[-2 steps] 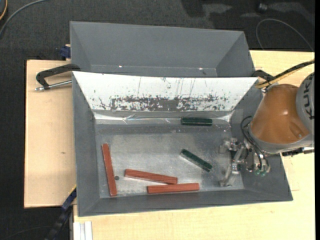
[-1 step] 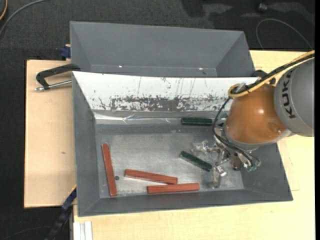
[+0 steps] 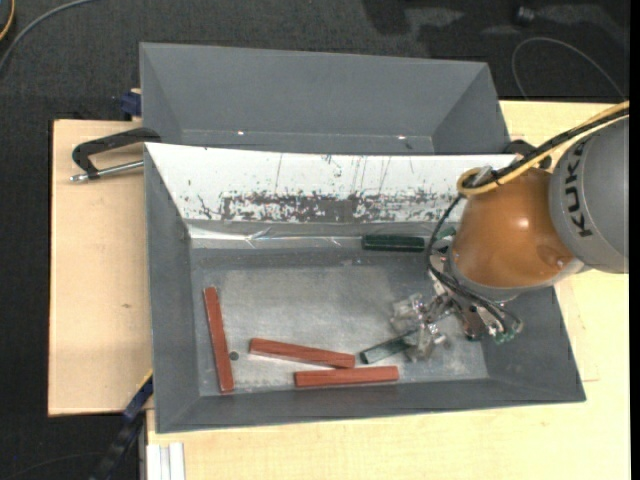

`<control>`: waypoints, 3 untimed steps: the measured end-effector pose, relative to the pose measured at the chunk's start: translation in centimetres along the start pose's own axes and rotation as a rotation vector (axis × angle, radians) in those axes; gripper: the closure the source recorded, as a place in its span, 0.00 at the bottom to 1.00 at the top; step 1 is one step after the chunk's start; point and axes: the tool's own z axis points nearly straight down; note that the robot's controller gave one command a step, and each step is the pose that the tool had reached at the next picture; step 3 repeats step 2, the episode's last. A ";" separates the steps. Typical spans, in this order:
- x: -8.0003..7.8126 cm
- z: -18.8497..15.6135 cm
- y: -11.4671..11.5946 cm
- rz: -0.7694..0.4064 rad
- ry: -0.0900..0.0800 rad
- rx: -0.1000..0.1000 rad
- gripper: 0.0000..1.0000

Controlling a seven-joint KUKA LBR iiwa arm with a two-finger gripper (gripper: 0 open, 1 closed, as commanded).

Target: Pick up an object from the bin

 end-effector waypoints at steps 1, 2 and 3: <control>-1.0 -12.4 -3.7 0.035 -0.011 0.008 1.00; -5.9 -21.7 -1.7 0.039 -0.015 0.006 1.00; -5.9 -21.7 -1.7 0.039 -0.015 0.006 1.00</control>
Offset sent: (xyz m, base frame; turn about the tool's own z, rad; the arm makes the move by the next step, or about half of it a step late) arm 0.0190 -0.0300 0.1180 0.0319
